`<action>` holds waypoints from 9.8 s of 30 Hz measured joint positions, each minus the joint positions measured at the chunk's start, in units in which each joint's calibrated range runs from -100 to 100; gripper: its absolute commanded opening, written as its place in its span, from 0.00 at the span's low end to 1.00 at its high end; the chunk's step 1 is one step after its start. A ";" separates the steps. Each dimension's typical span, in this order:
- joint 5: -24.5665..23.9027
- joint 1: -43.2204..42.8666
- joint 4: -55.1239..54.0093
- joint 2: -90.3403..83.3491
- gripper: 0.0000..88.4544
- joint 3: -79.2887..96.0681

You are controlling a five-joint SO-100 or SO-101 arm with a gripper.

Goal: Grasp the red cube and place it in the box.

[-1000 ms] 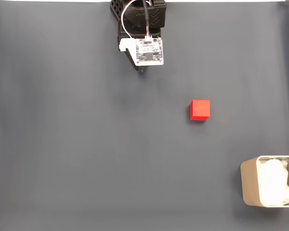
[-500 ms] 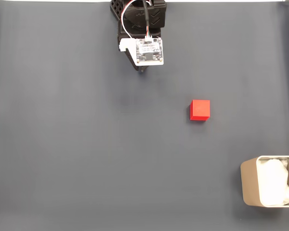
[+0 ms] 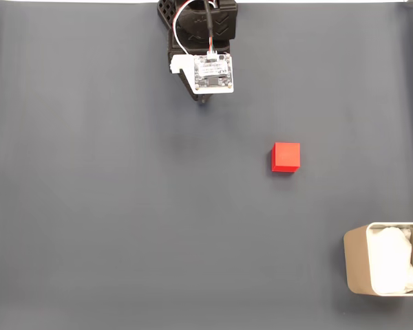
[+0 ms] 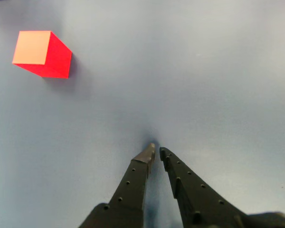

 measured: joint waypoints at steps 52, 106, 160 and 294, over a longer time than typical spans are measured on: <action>0.15 -5.64 -25.78 28.14 0.01 -27.22; 0.83 -21.88 -21.32 59.57 0.39 -53.16; 2.64 -19.66 -39.86 78.42 0.46 -48.19; 4.88 -23.74 -47.49 83.80 0.03 -47.56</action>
